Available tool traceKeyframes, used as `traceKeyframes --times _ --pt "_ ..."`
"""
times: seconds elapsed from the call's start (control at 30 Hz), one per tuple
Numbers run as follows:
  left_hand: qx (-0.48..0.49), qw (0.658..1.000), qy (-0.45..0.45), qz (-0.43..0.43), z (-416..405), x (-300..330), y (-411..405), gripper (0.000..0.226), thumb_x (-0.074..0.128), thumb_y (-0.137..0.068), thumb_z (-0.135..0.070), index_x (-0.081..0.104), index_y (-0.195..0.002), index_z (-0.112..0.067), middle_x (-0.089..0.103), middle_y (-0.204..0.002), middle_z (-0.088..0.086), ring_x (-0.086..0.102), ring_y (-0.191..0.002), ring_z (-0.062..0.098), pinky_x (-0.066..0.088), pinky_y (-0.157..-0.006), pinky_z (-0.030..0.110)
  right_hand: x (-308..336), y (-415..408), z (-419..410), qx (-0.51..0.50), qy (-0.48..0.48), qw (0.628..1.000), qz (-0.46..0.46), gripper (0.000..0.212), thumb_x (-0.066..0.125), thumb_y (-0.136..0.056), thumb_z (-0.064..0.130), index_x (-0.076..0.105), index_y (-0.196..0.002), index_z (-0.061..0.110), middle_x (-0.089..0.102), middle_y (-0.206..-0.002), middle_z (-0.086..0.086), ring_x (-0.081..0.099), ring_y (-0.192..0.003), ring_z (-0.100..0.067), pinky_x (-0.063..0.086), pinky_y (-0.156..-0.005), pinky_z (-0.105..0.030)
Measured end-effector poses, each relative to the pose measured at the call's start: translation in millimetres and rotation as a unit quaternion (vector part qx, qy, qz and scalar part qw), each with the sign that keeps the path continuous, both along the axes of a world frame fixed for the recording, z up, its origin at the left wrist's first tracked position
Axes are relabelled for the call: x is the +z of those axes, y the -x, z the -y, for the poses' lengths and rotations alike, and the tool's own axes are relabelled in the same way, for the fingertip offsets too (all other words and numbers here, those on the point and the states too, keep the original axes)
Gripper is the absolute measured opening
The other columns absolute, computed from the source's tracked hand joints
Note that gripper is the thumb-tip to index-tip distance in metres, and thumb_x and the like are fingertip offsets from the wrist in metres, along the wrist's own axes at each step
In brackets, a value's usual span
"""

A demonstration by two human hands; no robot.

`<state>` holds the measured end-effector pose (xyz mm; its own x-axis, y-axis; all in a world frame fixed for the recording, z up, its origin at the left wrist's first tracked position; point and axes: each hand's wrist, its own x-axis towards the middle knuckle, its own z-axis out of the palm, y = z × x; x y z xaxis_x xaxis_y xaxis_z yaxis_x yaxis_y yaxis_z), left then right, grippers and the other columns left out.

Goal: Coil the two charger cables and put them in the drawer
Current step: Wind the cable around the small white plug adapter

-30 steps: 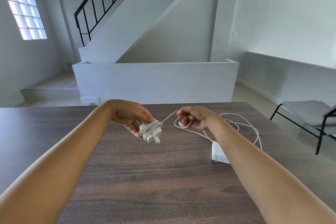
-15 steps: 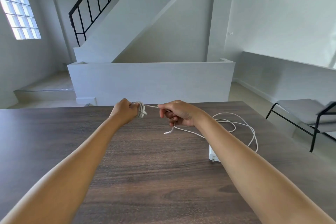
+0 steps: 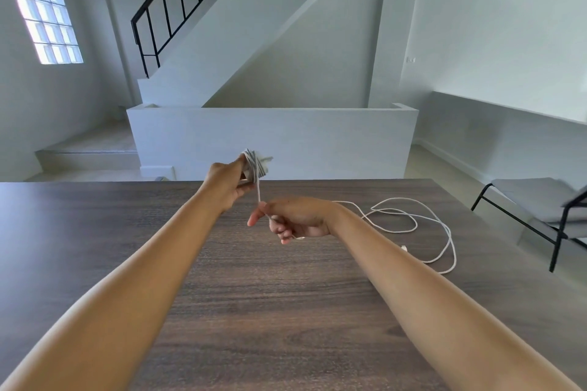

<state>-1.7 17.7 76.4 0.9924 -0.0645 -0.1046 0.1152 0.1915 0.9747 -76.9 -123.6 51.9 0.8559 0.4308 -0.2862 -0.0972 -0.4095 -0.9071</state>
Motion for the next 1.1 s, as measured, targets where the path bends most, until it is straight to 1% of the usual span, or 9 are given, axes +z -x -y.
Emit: traceKeyframes --times 0.1,0.17,0.3,0.5,0.7,0.8,0.87,1.0,1.1 --pt "-0.1 0.992 0.071 -0.029 -3 4 6 0.02 0.054 -0.095 -0.018 0.062 -0.092 0.0 0.065 -0.086 0.015 0.066 -0.076 0.023 0.061 -0.06 0.034 -2 -3 8 -0.002 0.025 0.999 -0.019 0.039 0.033 -0.102 0.044 0.057 -0.118 0.017 0.038 -0.064 0.002 0.034 -0.056 -0.01 0.036 -0.061 -0.025" --pt "-0.148 0.986 0.072 -0.022 -7 6 6 0.021 0.05 -0.097 -0.017 0.062 -0.093 -0.001 0.064 -0.087 0.015 0.068 -0.073 0.022 0.061 -0.064 0.034 -3 -6 17 -0.02 0.04 0.999 -0.025 0.039 0.035 -0.102 0.043 0.057 -0.122 0.017 0.04 -0.066 0.001 0.035 -0.057 -0.01 0.036 -0.061 -0.025" --pt "-0.245 0.969 0.042 0.004 -19 14 5 0.024 0.044 -0.098 -0.017 0.061 -0.1 0.0 0.06 -0.09 0.014 0.068 -0.076 0.02 0.061 -0.069 0.032 -7 -9 40 -0.106 0.123 0.985 0.059 0.033 0.044 -0.1 0.038 0.066 -0.111 0.016 0.045 -0.064 0.002 0.04 -0.051 -0.007 0.037 -0.049 -0.019" --pt "-0.434 0.859 -0.263 0.062 -28 23 9 0.071 0.077 -0.065 -0.043 0.061 -0.115 0.004 0.069 -0.096 0.015 0.068 -0.081 0.021 0.057 -0.071 0.027 3 -19 51 -0.217 0.153 0.942 0.205 0.024 0.059 -0.094 0.03 0.072 -0.084 0.012 0.044 -0.043 0.011 0.038 -0.046 -0.008 0.034 -0.051 -0.022" --pt "-0.327 0.813 -0.45 0.172 -7 17 10 0.032 0.059 -0.092 -0.034 0.06 -0.099 -0.002 0.066 -0.092 0.012 0.066 -0.079 0.021 0.057 -0.074 0.031 29 -16 40 -0.243 0.222 0.885 0.329 0.028 0.052 -0.095 0.023 0.071 -0.087 0.003 0.064 -0.078 -0.001 0.05 -0.062 -0.006 0.035 -0.055 -0.018" --pt "-0.251 0.758 -0.546 0.253 -3 14 11 0.044 0.046 -0.098 -0.035 0.061 -0.087 0.005 0.065 -0.083 0.018 0.063 -0.071 0.026 0.049 -0.066 0.03 38 -12 33 -0.256 0.195 0.891 0.32 0.028 0.047 -0.098 0.022 0.069 -0.086 0.009 0.059 -0.071 0.005 0.049 -0.06 -0.003 0.035 -0.054 -0.016" --pt "-0.208 0.742 -0.572 0.282 -2 12 10 0.041 0.043 -0.098 -0.035 0.055 -0.077 -0.002 0.058 -0.071 0.011 0.051 -0.062 0.021 0.038 -0.059 0.029 42 -10 29 -0.259 0.173 0.9 0.305 0.028 0.046 -0.097 0.021 0.069 -0.083 0.012 0.053 -0.061 0.008 0.045 -0.055 -0.007 0.036 -0.053 -0.021" --pt "-0.135 0.768 -0.562 0.275 4 7 9 0.025 0.04 -0.099 -0.031 0.042 -0.1 -0.006 0.054 -0.085 0.005 0.049 -0.068 0.013 0.036 -0.054 0.027 43 -9 20 -0.248 0.096 0.927 0.265 0.032 0.046 -0.094 0.016 0.066 -0.07 0.019 0.05 -0.058 0.001 0.043 -0.057 -0.016 0.037 -0.062 -0.028" --pt "-0.063 0.808 -0.515 0.28 10 0 7 0.021 0.04 -0.097 -0.026 0.039 -0.099 -0.005 0.048 -0.082 0.003 0.047 -0.067 0.013 0.033 -0.052 0.029 41 -7 15 -0.23 0.054 0.944 0.23 0.027 0.05 -0.094 0.017 0.068 -0.074 0.022 0.057 -0.065 0.001 0.049 -0.063 -0.013 0.04 -0.063 -0.026"
